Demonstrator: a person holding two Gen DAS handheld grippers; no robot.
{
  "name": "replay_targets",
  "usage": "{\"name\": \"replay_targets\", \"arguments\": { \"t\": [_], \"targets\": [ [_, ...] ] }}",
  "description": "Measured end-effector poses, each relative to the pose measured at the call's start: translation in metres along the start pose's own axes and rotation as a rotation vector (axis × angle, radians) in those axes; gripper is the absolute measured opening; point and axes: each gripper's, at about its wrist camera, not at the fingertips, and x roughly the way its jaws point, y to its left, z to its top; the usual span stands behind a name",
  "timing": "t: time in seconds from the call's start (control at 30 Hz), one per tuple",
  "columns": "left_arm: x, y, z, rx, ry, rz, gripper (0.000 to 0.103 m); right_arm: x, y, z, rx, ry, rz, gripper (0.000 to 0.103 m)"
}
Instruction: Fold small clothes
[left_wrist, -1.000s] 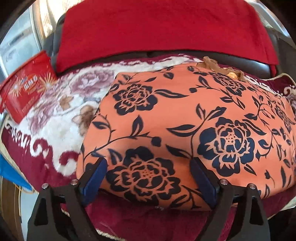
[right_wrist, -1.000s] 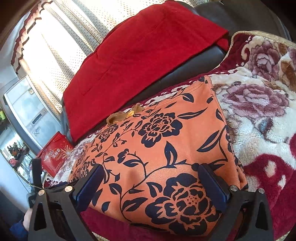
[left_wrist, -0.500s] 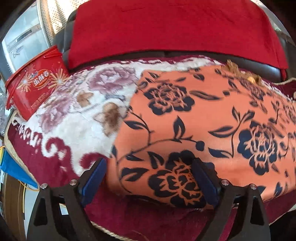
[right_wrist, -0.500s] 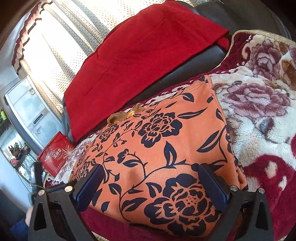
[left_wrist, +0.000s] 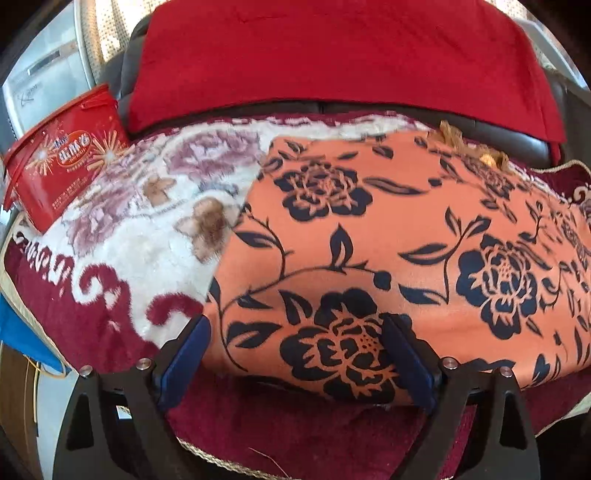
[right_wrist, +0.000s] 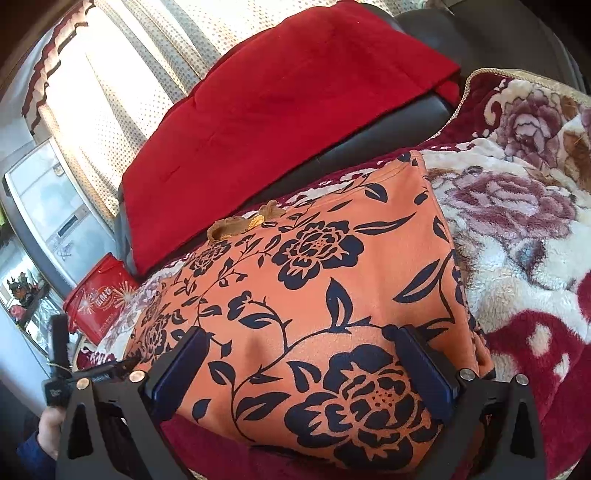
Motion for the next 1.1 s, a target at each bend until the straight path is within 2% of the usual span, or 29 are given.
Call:
{"name": "replay_targets", "arguments": {
  "t": [0.07, 0.13, 0.2, 0.27, 0.33, 0.43, 0.57, 0.63, 0.67, 0.83, 0.93, 1.0, 1.1],
  "targets": [
    [0.001, 0.0, -0.001, 0.019, -0.02, 0.015, 0.094, 0.001, 0.001, 0.0, -0.001, -0.001, -0.007, 0.102],
    [0.016, 0.001, -0.002, 0.036, 0.034, 0.002, 0.095, 0.002, 0.001, 0.0, -0.003, 0.0, -0.013, 0.102],
    [0.015, 0.012, 0.0, -0.012, 0.024, -0.017, 0.096, 0.003, 0.001, 0.001, -0.005, 0.0, -0.016, 0.102],
    [0.01, 0.017, 0.004, -0.043, 0.012, -0.006, 0.096, 0.003, 0.001, 0.001, -0.007, 0.0, -0.015, 0.102],
    [0.009, 0.019, 0.005, -0.05, -0.009, 0.004, 0.096, 0.003, 0.001, 0.001, -0.012, 0.001, -0.017, 0.102],
    [0.023, 0.02, 0.001, -0.032, 0.038, -0.007, 0.097, 0.004, 0.002, 0.001, -0.016, 0.003, -0.019, 0.102],
    [0.009, 0.026, 0.004, -0.089, -0.003, 0.004, 0.097, 0.004, 0.001, 0.001, -0.017, 0.003, -0.017, 0.102],
    [0.012, 0.022, 0.003, -0.05, -0.007, 0.012, 0.097, 0.005, 0.001, 0.002, -0.019, 0.003, -0.019, 0.102],
    [0.02, 0.018, 0.001, -0.009, 0.024, 0.025, 0.097, 0.005, 0.001, 0.002, -0.019, 0.003, -0.02, 0.102],
    [0.012, 0.024, 0.004, -0.087, 0.027, 0.014, 0.097, 0.005, -0.001, 0.003, -0.017, 0.004, -0.011, 0.102],
    [0.007, 0.013, 0.004, -0.022, -0.005, 0.035, 0.097, 0.005, 0.0, 0.002, -0.02, 0.004, -0.015, 0.102],
    [0.016, 0.009, 0.001, 0.008, 0.033, 0.036, 0.097, 0.005, 0.0, 0.003, -0.018, 0.003, -0.012, 0.102],
    [0.009, 0.019, 0.006, -0.065, 0.035, 0.015, 0.097, 0.005, -0.001, 0.003, -0.017, 0.004, -0.01, 0.102]
  ]
}}
